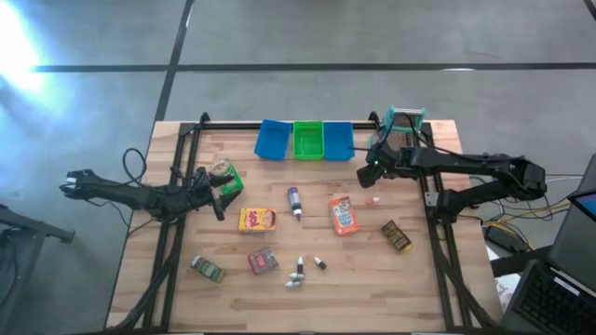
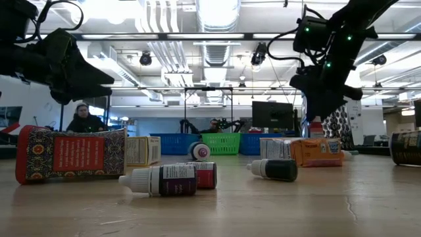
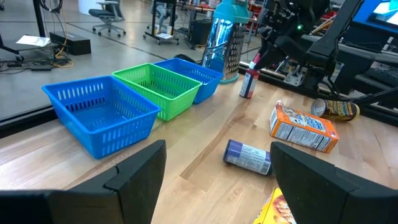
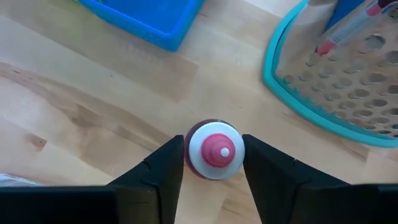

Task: Pick & Place Kitchen Items
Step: Put the large pink food coloring bottle into the right blue bin

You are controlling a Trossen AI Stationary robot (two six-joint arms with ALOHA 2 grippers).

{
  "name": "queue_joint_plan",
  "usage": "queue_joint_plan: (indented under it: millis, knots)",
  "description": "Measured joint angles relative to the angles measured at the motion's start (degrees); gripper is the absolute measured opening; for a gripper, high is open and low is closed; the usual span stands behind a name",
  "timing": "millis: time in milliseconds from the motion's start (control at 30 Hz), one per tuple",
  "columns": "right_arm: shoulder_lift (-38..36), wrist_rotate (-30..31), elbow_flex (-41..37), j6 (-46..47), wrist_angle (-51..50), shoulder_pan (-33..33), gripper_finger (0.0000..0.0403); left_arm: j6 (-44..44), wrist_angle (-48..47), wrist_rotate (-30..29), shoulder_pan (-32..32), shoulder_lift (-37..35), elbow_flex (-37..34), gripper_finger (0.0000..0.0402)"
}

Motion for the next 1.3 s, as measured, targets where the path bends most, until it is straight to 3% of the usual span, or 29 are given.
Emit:
queue_joint_plan:
  millis: [267, 600, 833, 1100, 1300]
  knots:
    - [-0.02, 0.03, -0.63, -0.14, 0.89, -0.20, 0.0126, 0.00, 0.02, -0.01, -0.01, 0.00, 0.00, 0.0294]
    - [-0.02, 0.03, -0.63, -0.36, 0.93, -0.20, 0.0140, 0.00, 0.02, -0.01, -0.01, 0.00, 0.00, 0.0294]
    - [-0.02, 0.03, -0.63, -0.38, 0.96, -0.22, 0.0119, 0.00, 0.01, 0.01, -0.01, 0.00, 0.00, 0.0294]
    - [0.00, 0.02, -0.65, -0.40, 0.96, -0.22, 0.0135, 0.00, 0.00, -0.01, -0.01, 0.00, 0.00, 0.0294]
    - [-0.01, 0.00, -0.65, -0.40, 0.96, -0.22, 0.0120, 0.00, 0.00, -0.01, -0.01, 0.00, 0.00, 0.0294]
